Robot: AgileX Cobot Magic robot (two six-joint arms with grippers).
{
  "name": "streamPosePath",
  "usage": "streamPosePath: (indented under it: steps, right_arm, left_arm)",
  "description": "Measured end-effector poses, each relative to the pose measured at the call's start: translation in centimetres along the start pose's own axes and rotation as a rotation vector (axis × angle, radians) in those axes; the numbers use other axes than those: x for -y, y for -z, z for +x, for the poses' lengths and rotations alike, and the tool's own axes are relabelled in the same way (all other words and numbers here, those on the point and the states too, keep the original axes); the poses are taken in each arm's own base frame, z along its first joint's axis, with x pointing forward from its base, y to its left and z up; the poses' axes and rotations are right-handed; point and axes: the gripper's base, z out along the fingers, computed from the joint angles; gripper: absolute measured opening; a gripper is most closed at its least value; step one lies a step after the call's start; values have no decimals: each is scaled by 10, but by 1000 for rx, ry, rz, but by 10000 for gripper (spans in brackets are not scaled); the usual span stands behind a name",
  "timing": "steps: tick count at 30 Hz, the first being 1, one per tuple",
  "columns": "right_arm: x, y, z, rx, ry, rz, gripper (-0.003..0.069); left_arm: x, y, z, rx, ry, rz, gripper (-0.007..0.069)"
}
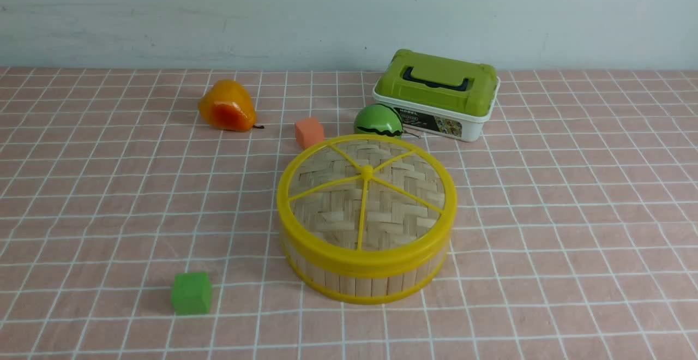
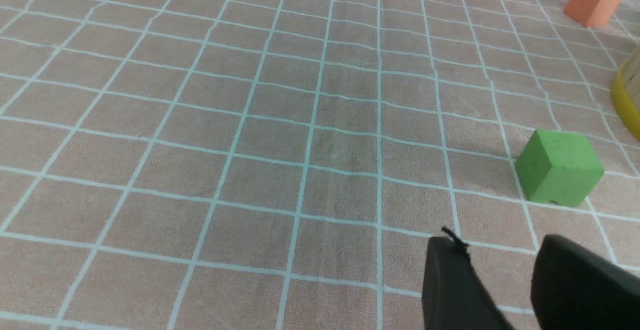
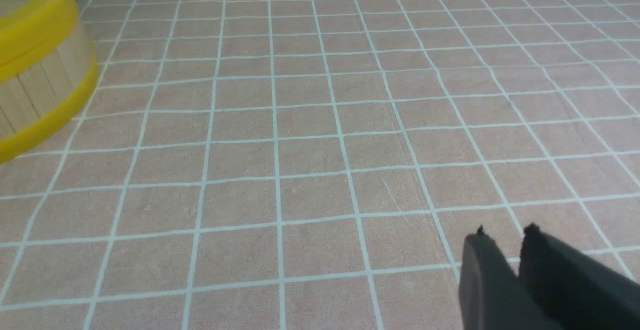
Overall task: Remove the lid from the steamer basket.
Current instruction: Use the right arm to lift the lid of the steamer
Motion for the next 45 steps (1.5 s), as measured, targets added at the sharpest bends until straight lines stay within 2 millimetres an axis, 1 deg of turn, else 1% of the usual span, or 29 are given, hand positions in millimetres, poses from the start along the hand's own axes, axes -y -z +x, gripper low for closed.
streamPosePath:
  steps: [13,22,30,32,33,34,36,37,38,40,45]
  right_arm:
    - [0,0,0,0,0,0,99]
    - [0,0,0,0,11,5,101]
    - [1,0,-1,5,38,15,109]
    - [-1,0,-2,22,-70,-12,113]
    - [-4,0,-3,33,-233,-52,115]
    - [-6,0,-3,40,-347,-77,116]
    - [-8,0,-5,50,-497,-111,118]
    - [-11,1,-9,68,-717,-160,118]
    - [-12,1,-11,78,-834,-186,118]
    - [-12,1,-13,88,-916,-207,120]
    - [-12,2,-15,109,-911,-209,129]
  left_arm:
    - [0,0,0,0,0,0,239]
    - [2,0,0,-5,51,19,239]
    - [2,0,0,-5,59,23,239]
    - [2,0,0,-7,57,28,239]
    - [3,0,1,-7,57,30,239]
    - [2,0,1,-7,57,30,239]
    - [2,0,1,-7,57,30,239]
    - [2,0,1,-7,57,30,239]
    - [2,0,1,-7,57,30,239]
    - [2,0,1,-7,57,30,239]
    - [2,0,1,-7,57,30,239]
